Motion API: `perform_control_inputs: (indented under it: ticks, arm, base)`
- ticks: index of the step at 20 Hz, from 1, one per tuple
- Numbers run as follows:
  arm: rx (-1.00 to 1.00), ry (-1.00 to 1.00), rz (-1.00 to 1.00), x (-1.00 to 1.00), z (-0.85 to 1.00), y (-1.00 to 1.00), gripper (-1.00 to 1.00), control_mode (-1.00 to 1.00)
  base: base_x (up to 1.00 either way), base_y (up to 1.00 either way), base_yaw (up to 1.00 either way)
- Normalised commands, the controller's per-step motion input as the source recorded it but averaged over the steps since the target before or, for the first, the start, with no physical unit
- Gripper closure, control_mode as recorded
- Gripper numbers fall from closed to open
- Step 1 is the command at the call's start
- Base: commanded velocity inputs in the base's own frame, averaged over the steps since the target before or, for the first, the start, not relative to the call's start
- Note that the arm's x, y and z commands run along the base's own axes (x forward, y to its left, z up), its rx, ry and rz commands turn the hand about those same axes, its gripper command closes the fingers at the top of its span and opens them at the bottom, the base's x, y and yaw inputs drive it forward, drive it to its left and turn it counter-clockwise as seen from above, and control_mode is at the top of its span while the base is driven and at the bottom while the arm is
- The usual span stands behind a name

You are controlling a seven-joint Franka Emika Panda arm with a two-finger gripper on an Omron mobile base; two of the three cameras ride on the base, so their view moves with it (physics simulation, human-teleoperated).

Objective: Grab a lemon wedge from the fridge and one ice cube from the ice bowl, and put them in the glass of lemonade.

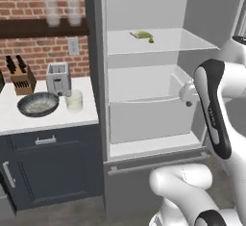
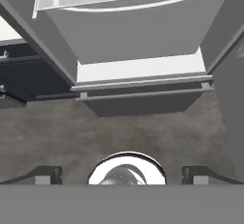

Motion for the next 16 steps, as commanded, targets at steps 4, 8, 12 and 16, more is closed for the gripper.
perform_control_inputs:
  ticks: [4,8,12,16]
  arm:
    - [0.0,0.0,0.0,0.0,0.0,0.0,-1.0,1.0]
    - [0.0,0.0,0.0,0.0,0.0,0.0,-1.0,1.0]
    - [0.0,0.0,0.0,0.0,0.0,0.0,-1.0,1.0]
    - [0.0,-0.02,-0.02,-0.17,0.0,0.0,-1.0,-1.0]
  base:
    - [0.79,-0.54,0.11]
    - [0.76,-0.04,-0.04]
    - [0.58,0.05,-0.18]
    - [-0.19,-0.04,-0.11]
